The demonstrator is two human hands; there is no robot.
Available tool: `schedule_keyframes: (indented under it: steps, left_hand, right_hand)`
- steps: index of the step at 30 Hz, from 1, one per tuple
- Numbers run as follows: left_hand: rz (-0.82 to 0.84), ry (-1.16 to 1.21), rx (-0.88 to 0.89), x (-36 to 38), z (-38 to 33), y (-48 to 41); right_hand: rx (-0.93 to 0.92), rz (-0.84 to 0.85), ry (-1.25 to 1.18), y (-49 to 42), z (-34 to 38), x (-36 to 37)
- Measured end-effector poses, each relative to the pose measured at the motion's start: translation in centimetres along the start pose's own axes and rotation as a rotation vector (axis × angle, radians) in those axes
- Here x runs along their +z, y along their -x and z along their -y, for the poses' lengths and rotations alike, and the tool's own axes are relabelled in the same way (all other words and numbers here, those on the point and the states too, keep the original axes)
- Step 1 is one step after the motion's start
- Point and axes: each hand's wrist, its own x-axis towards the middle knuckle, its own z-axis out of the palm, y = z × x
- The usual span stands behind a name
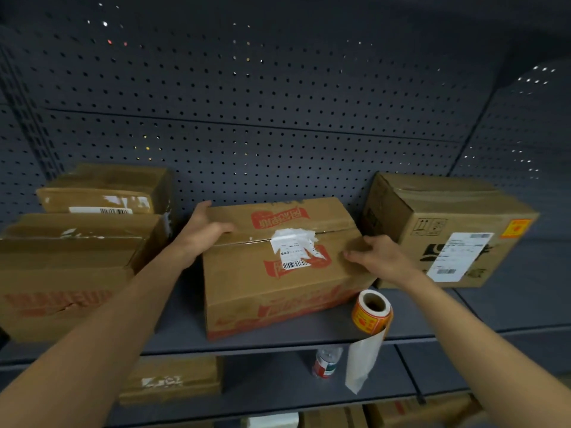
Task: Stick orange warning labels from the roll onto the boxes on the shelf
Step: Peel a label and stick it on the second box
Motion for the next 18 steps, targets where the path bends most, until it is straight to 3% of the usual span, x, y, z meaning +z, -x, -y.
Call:
schedule_keyframes:
  steps: [18]
  left_hand:
    - [-0.032,-0.409,0.032,0.2,0.8,-1.8]
  right_hand:
    - [-0.056,-0.04,-0.097,-0.2,-0.8,1.8]
